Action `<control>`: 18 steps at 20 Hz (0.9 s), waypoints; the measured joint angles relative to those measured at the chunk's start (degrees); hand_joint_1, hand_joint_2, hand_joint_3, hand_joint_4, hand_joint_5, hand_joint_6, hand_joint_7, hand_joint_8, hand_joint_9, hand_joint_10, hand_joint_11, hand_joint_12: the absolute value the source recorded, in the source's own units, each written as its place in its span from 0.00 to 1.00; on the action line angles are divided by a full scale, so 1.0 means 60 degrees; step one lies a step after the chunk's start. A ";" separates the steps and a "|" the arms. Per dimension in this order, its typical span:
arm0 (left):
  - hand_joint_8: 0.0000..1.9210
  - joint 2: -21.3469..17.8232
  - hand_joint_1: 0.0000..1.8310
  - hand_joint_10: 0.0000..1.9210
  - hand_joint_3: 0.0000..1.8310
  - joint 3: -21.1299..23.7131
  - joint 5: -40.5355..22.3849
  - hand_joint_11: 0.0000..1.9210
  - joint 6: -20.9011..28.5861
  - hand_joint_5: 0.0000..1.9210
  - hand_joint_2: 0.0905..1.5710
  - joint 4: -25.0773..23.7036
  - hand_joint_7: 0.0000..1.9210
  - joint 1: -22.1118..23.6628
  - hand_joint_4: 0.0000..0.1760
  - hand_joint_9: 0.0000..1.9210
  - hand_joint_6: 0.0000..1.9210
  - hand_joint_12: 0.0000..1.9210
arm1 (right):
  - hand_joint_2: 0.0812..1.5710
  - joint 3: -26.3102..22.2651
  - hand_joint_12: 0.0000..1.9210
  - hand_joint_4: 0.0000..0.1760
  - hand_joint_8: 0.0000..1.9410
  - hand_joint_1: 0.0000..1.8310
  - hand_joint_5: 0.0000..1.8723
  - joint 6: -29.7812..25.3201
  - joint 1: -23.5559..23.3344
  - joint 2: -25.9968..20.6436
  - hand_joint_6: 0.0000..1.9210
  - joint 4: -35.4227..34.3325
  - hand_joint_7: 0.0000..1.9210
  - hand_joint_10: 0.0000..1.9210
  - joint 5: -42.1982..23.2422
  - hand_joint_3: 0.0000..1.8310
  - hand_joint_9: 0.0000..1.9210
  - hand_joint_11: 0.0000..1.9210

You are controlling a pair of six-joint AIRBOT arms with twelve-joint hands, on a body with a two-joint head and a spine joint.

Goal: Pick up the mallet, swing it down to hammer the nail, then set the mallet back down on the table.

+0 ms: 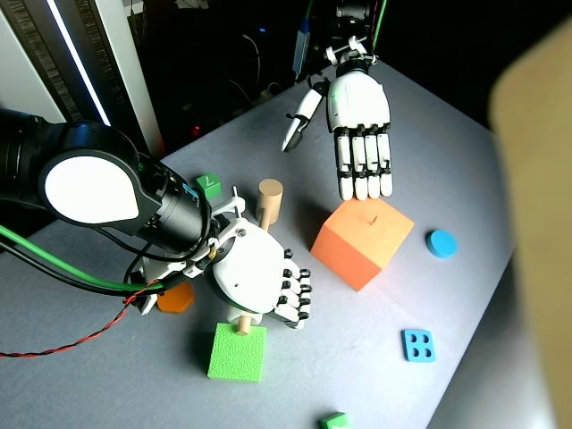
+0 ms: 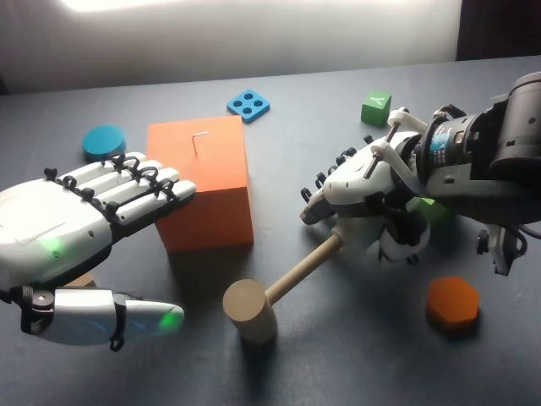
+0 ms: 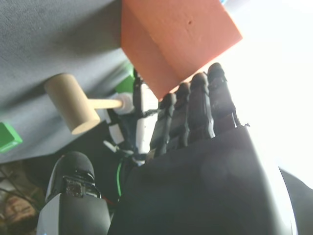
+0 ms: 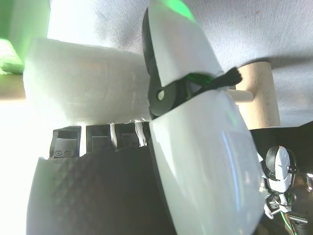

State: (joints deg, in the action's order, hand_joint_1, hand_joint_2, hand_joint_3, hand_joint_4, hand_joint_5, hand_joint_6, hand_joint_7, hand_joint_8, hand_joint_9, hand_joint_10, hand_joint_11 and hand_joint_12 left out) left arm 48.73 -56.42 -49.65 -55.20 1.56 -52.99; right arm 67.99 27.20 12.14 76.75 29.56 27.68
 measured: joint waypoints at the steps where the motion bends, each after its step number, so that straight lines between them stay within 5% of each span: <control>1: 0.00 0.0000 0.00 0.00 0.01 0.0000 -0.0004 0.00 -0.0011 0.01 0.67 0.0015 0.00 0.0000 0.00 0.00 0.00 0.00 | 0.63 0.0000 0.84 0.00 0.28 0.74 0.21 0.0000 0.0000 0.0000 0.10 0.0000 0.19 0.48 0.0000 0.00 0.14 0.02; 2: 0.00 0.0000 0.00 0.00 0.01 0.0000 0.0007 0.00 -0.0015 0.01 0.67 0.0040 0.00 0.0025 0.00 0.00 0.00 0.00 | 0.63 0.0000 0.88 0.00 0.48 0.73 0.21 0.0000 -0.0004 0.0000 0.19 0.0007 0.14 0.61 -0.0040 0.00 0.14 0.07; 4: 0.00 0.0000 0.00 0.00 0.01 -0.0011 -0.0007 0.00 -0.0036 0.01 0.67 0.0062 0.00 0.0036 0.00 0.00 0.00 0.00 | 0.63 0.0000 0.97 0.00 0.76 0.73 0.12 0.0000 0.0000 0.0000 0.64 0.0004 0.10 0.84 -0.0073 0.00 0.12 0.12; 8: 0.00 0.0000 0.00 0.00 0.01 -0.0007 0.0058 0.00 -0.0033 0.01 0.67 0.0066 0.00 0.0033 0.00 0.00 0.00 0.00 | 0.64 0.0000 1.00 0.00 0.99 0.73 0.21 0.0000 0.0055 -0.0004 0.97 -0.0022 0.18 1.00 -0.0044 0.00 0.20 0.28; 11: 0.00 0.0000 0.00 0.00 0.00 -0.0007 0.0076 0.00 -0.0011 0.01 0.67 0.0073 0.00 0.0022 0.00 0.00 0.00 0.00 | 0.64 -0.0004 1.00 0.00 1.00 0.74 0.30 0.0004 0.0055 -0.0004 1.00 -0.0033 0.24 1.00 -0.0058 0.00 0.26 0.35; 12: 0.00 0.0000 0.00 0.00 0.00 -0.0007 0.0076 0.00 0.0011 0.00 0.66 0.0084 0.00 0.0015 0.00 0.00 0.00 0.00 | 0.72 -0.0007 1.00 0.00 1.00 0.64 0.39 0.0004 0.0055 -0.0018 0.77 -0.0029 0.26 1.00 -0.0062 0.03 0.30 0.38; 13: 0.00 0.0018 0.00 0.00 0.00 -0.0007 0.0087 0.00 0.0058 0.01 0.66 0.0131 0.00 0.0015 0.00 0.00 0.00 0.00 | 0.75 -0.0011 1.00 0.00 1.00 0.61 0.40 0.0004 0.0055 -0.0044 0.72 -0.0026 0.28 1.00 -0.0076 0.02 0.34 0.41; 18: 0.00 0.0018 0.00 0.00 0.00 -0.0007 0.0087 0.01 0.0109 0.02 0.66 0.0149 0.01 -0.0007 0.00 0.01 0.01 0.00 | 0.77 -0.0069 1.00 0.00 1.00 0.60 0.41 0.0018 0.0055 -0.0124 0.71 0.0004 0.65 1.00 -0.0113 0.00 0.72 0.73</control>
State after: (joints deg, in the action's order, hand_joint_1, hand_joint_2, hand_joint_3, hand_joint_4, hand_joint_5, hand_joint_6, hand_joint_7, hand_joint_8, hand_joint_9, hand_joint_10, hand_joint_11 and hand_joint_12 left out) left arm 48.84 -56.47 -49.12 -54.54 2.46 -53.04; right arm 67.57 27.31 12.47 76.01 29.58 27.00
